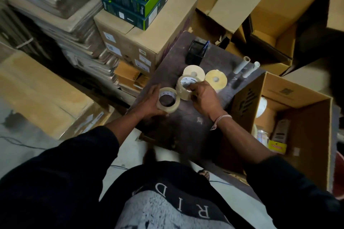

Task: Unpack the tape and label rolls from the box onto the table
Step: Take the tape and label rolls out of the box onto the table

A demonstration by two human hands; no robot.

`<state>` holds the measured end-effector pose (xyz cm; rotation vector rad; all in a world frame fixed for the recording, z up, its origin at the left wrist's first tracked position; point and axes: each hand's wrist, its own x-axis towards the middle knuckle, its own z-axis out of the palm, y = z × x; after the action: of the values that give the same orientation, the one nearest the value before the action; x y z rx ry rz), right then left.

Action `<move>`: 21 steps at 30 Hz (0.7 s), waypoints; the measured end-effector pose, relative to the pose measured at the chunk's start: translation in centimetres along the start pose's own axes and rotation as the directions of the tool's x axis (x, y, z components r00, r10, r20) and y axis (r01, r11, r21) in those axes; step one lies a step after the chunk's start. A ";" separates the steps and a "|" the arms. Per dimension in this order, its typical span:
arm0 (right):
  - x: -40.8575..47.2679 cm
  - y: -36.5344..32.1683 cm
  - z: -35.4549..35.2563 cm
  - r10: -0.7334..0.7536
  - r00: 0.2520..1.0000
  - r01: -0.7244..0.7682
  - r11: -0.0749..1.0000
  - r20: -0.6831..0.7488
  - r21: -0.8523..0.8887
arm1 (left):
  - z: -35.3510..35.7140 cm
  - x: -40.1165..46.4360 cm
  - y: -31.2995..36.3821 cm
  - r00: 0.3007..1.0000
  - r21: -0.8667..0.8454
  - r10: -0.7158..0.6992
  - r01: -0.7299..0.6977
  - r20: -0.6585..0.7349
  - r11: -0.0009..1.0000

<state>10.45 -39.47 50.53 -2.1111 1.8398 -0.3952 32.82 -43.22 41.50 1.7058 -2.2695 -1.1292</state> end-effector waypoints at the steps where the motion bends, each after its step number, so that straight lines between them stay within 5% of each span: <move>1: 0.1 -0.3 0.6 0.022 1.000 -0.022 1.000 0.006 0.003 | -0.3 -0.1 -0.5 1.000 0.012 0.016 -0.016 -0.011 1.000; 16: 4.7 -2.4 2.7 0.159 0.987 -0.153 0.979 -0.035 0.137 | -0.1 1.0 -2.5 0.996 -0.085 0.082 -0.084 -0.032 0.993; 21: 9.2 -3.3 4.9 0.144 0.989 -0.143 0.989 0.028 -0.023 | -0.1 0.8 -3.3 0.991 -0.098 0.134 -0.135 -0.018 0.986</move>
<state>16.62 -47.92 47.43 -1.9713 1.9723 -0.3095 35.19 -44.33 39.39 1.4950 -2.2430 -1.1786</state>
